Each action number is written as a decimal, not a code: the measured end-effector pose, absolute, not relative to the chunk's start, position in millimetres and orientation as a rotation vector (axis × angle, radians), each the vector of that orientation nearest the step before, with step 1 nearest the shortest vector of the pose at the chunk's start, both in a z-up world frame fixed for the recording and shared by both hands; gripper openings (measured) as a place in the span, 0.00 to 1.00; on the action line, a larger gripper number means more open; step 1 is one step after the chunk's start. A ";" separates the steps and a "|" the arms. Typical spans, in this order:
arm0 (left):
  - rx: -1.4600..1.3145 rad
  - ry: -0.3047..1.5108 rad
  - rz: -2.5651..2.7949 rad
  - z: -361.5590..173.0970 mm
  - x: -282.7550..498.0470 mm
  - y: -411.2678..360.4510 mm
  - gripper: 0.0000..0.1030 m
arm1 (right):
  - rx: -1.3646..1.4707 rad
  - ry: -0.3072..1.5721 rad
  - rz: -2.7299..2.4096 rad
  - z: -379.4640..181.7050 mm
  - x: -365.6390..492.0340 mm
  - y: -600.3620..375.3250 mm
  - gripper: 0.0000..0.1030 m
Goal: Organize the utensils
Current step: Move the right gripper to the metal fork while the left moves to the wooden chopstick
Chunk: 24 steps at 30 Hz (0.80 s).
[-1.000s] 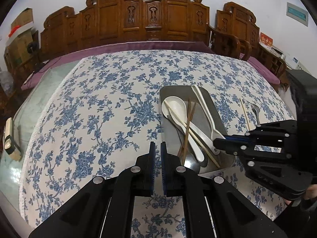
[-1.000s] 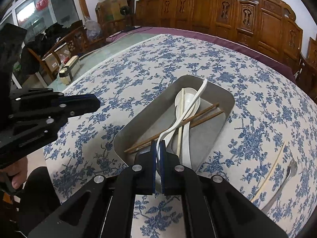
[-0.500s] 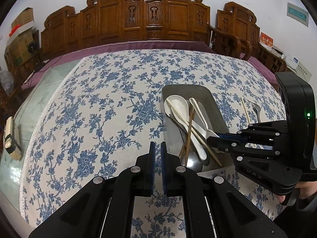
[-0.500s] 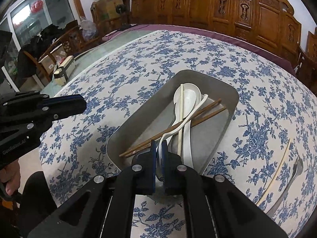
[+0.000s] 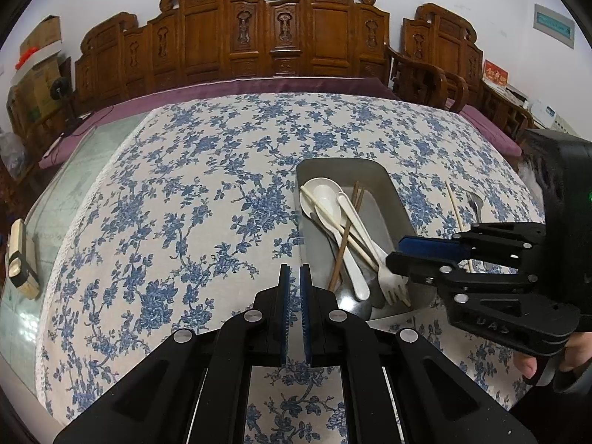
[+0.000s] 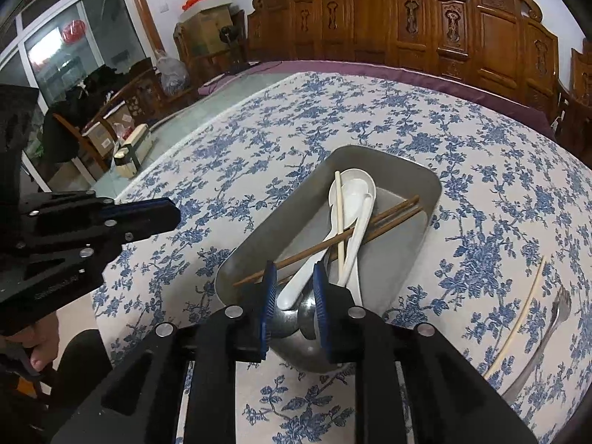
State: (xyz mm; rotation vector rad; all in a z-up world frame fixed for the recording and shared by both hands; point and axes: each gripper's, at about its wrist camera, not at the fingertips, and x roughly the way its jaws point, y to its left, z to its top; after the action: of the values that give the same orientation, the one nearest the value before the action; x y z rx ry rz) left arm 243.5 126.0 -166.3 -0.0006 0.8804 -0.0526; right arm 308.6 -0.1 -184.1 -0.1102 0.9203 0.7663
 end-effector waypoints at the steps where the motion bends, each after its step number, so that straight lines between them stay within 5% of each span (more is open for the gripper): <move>1: -0.001 0.879 -0.055 -166.3 242.6 124.7 0.04 | -0.111 0.911 0.765 -181.4 305.9 -4.7 0.22; 17: 0.011 0.851 -0.122 -152.8 243.0 80.0 0.05 | -0.123 0.875 0.595 -174.5 283.1 -126.1 0.22; 21: 0.017 0.846 -0.143 -153.9 247.1 62.6 0.24 | -0.110 0.898 0.515 -186.4 287.5 -163.7 0.22; 24: 0.026 0.849 -0.163 -156.5 250.4 47.7 0.28 | -0.095 0.916 0.461 -196.3 291.7 -187.9 0.22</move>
State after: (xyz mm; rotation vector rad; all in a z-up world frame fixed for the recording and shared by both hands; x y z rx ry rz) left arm 250.4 47.7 -156.5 0.0256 0.8487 -0.1629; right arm 291.7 -187.9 -196.3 -0.0950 0.9158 0.4608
